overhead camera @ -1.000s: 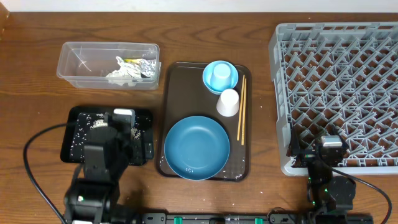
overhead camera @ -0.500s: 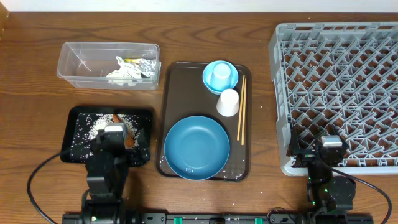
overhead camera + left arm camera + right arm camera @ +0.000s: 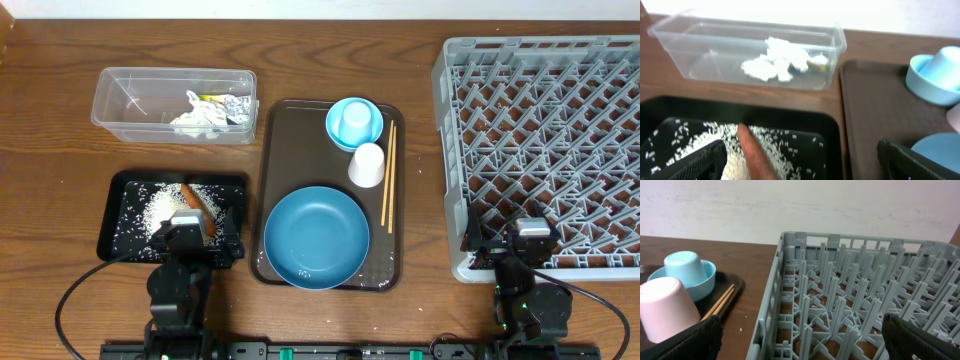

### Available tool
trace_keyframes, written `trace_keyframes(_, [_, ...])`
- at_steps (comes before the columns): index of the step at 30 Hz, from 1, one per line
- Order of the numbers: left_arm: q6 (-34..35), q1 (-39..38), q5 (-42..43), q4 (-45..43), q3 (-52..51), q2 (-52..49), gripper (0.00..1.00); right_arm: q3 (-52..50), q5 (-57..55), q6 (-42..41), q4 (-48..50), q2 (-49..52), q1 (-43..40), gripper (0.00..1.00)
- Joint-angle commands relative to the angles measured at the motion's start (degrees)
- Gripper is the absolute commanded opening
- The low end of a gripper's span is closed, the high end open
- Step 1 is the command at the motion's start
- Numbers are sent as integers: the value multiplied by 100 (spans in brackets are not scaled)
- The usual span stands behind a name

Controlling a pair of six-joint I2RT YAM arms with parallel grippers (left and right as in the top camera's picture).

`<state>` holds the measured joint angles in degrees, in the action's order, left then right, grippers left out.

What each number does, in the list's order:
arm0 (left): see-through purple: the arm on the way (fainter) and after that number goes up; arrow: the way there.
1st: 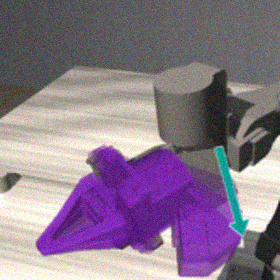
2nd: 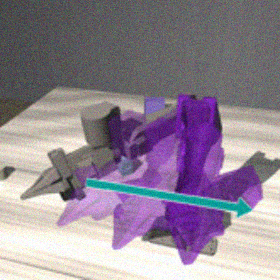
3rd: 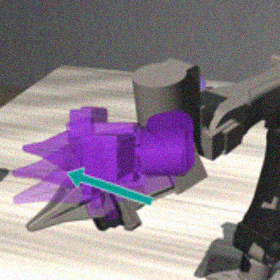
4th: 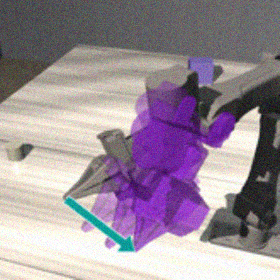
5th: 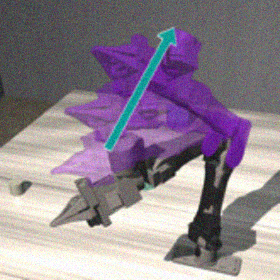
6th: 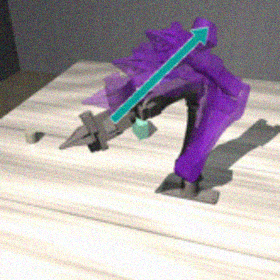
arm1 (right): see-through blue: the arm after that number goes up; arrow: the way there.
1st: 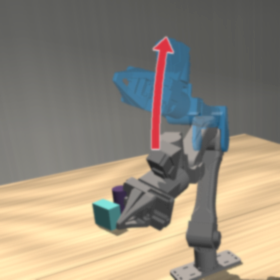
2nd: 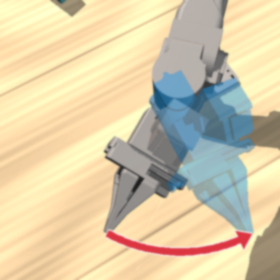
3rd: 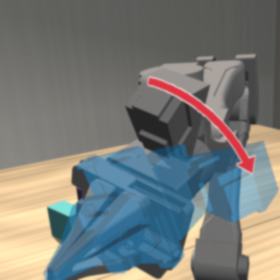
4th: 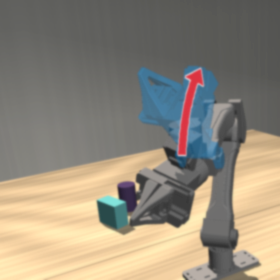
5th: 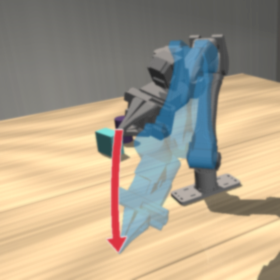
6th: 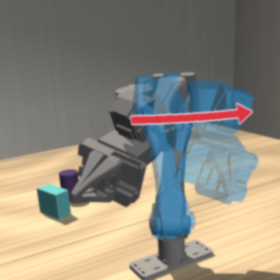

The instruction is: Sort waste into correct bins and load items into the dishwasher rack

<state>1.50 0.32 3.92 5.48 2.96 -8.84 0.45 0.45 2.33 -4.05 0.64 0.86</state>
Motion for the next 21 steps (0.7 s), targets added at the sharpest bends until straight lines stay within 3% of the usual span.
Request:
trace_keyframes(1, [7,26,-50,-94,-227,271,98,-13,22,-13,-22,-22,-44,99])
trace_keyframes(21, [4,26,-179,-149,-262,861,98,-13,22,-13,-22,-22,-44,99])
